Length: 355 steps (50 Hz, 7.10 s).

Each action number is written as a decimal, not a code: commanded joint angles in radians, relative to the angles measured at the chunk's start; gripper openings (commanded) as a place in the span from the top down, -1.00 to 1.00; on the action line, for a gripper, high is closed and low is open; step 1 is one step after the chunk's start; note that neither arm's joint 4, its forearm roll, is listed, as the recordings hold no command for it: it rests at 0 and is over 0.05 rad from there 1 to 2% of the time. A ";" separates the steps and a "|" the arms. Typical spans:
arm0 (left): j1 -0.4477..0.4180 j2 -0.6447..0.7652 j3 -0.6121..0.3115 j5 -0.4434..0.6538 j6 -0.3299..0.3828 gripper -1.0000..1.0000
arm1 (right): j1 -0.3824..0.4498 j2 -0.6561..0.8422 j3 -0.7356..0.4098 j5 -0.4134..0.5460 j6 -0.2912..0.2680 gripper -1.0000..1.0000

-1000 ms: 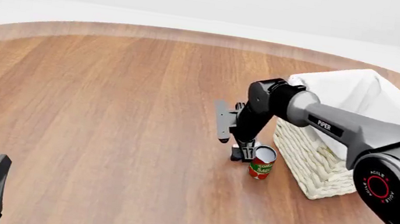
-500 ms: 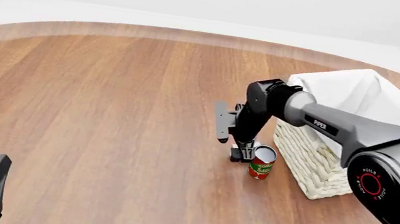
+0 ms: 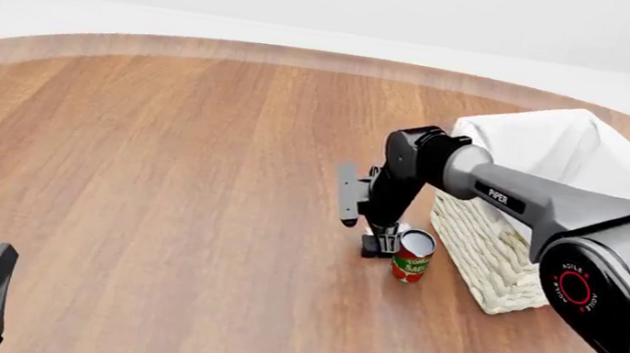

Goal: Pick up the alphabet soup and the cream cheese box, and put them in the basket.

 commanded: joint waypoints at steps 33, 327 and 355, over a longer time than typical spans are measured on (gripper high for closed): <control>0.000 0.000 0.000 0.000 0.000 -1.00 | 0.000 0.038 -0.034 0.037 0.025 -1.00; 0.000 0.000 0.000 0.000 0.000 -1.00 | -0.474 -0.717 0.363 -0.708 1.112 1.00; 0.000 0.000 0.000 0.000 0.000 -1.00 | -0.546 -0.672 0.435 -0.798 1.147 1.00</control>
